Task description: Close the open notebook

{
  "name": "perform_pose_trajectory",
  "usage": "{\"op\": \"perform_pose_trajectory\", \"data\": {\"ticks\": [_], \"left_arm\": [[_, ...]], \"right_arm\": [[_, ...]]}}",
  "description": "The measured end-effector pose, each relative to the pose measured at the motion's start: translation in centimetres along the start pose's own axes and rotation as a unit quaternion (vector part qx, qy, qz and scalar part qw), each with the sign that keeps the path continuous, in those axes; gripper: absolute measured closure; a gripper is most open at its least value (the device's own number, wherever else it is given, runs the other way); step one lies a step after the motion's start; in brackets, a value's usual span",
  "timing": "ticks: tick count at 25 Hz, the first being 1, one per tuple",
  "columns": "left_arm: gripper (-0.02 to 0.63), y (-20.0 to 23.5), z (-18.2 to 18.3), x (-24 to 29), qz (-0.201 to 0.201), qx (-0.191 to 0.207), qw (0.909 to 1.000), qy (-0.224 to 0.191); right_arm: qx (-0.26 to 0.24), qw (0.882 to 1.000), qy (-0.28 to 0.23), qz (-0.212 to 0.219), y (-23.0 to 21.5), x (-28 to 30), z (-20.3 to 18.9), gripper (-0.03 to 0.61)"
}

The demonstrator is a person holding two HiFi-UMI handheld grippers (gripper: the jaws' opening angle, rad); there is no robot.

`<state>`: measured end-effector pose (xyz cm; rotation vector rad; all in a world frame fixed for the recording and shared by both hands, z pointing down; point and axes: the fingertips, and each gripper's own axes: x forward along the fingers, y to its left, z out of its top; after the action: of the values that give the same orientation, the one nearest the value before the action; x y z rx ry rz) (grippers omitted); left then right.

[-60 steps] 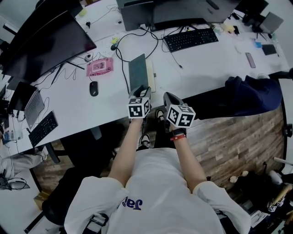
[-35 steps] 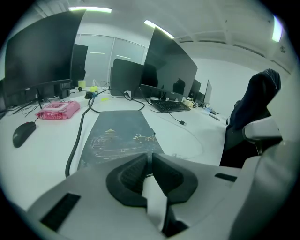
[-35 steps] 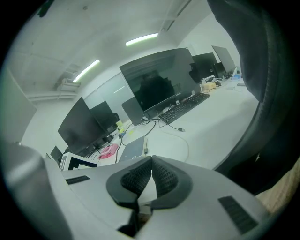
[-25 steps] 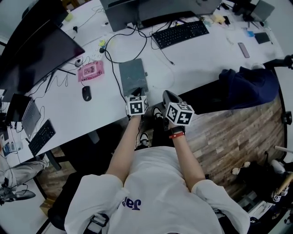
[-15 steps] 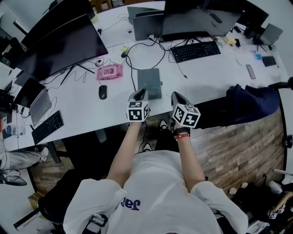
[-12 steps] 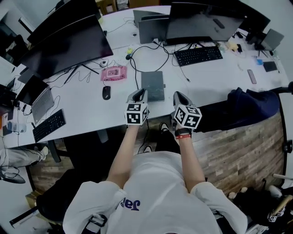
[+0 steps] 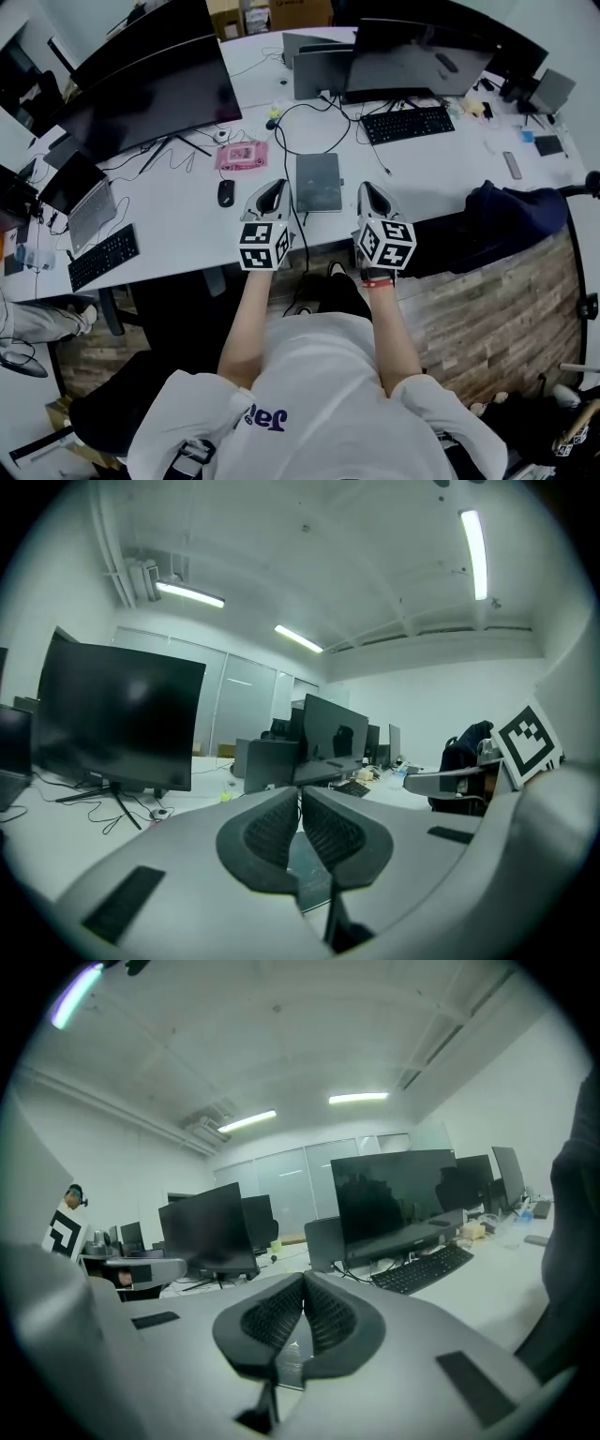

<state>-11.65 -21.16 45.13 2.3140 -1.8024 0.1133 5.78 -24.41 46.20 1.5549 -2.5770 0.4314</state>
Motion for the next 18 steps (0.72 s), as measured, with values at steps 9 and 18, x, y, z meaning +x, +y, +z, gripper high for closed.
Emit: {"op": "perform_pose_trajectory", "data": {"ticks": [9,18], "left_arm": [[0.591,-0.9,1.2,-1.4,-0.011,-0.006,0.9996,-0.024],[0.592,-1.7,0.9,-1.7,-0.022,-0.011,0.9993,-0.03]], "right_arm": [[-0.015,1.0,-0.017,-0.007,0.9,-1.7,1.1,0.566],[-0.021,1.0,-0.017,-0.006,1.0,-2.7,0.9,0.566]]}}
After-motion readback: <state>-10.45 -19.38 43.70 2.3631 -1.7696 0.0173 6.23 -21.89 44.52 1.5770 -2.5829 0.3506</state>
